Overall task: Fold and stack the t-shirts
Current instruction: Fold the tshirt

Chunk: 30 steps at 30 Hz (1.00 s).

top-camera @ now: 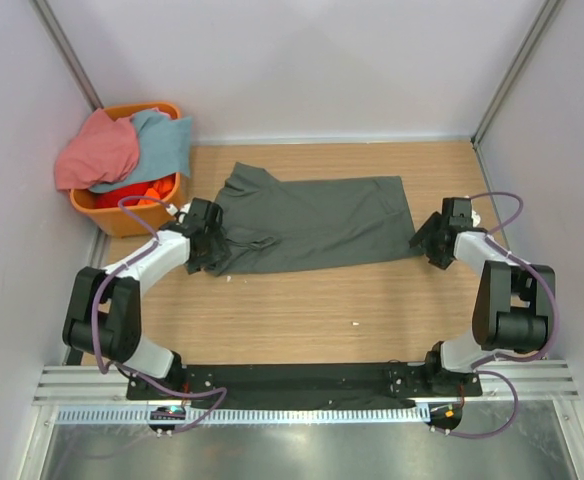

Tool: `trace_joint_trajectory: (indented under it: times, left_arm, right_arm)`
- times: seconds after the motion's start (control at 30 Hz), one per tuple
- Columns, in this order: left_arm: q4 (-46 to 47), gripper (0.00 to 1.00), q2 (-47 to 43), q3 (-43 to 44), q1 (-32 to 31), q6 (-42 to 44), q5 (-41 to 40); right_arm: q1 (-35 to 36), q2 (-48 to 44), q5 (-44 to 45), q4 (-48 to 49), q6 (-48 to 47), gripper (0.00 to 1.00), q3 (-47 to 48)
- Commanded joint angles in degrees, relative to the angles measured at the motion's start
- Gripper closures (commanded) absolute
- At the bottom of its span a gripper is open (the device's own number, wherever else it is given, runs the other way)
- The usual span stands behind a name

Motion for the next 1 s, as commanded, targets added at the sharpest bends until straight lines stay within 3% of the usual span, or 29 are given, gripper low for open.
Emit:
trace_joint_trajectory:
  times: [0.0,0.13,0.23,0.37,0.4,0.53,0.7,0.97]
  left_arm:
    - [6.1,0.31,0.5,-1.0,-0.2,-0.5,-1.6]
    - [6.4,0.34,1.4,-1.2,-0.2,-0.1,-2.4]
    - [6.9,0.41,1.6,-1.7,-0.2,-0.2,-2.5]
    - [9.6,0.65,1.4,-2.8,-0.3,0.3,-1.6]
    - [10.1,0.71,1.3,-3.1,-0.2,0.6,-1.0]
    - [11.7,0.99,1.7,-3.6,-0.2,0.8,1.2]
    - [7.8,1.00,-1.5,-3.8,-0.2,-0.3,-0.1]
    - [0.7,0.99,-7.6,-4.6,-0.2,-1.8,1.2]
  right_arm:
    - [-0.2,1.3,-0.9,4.2,-0.4,0.33,0.2]
    - [-0.3,3.0,-0.9,5.0,-0.1,0.44,0.2]
    - [-0.3,3.7,-3.1,5.8,0.0,0.65,-0.2]
    - [-0.2,3.8,-2.9,5.6,-0.2,0.96,-0.2]
    - [-0.2,3.5,-2.8,5.5,-0.3,0.99,-0.2]
    - [-0.4,1.6,0.3,3.5,-0.5,0.99,0.4]
    - [-3.2,-1.9,10.2,-2.2,0.2,0.99,0.2]
    - [-4.9,-2.7,16.2,-4.3,0.6,0.99,-2.3]
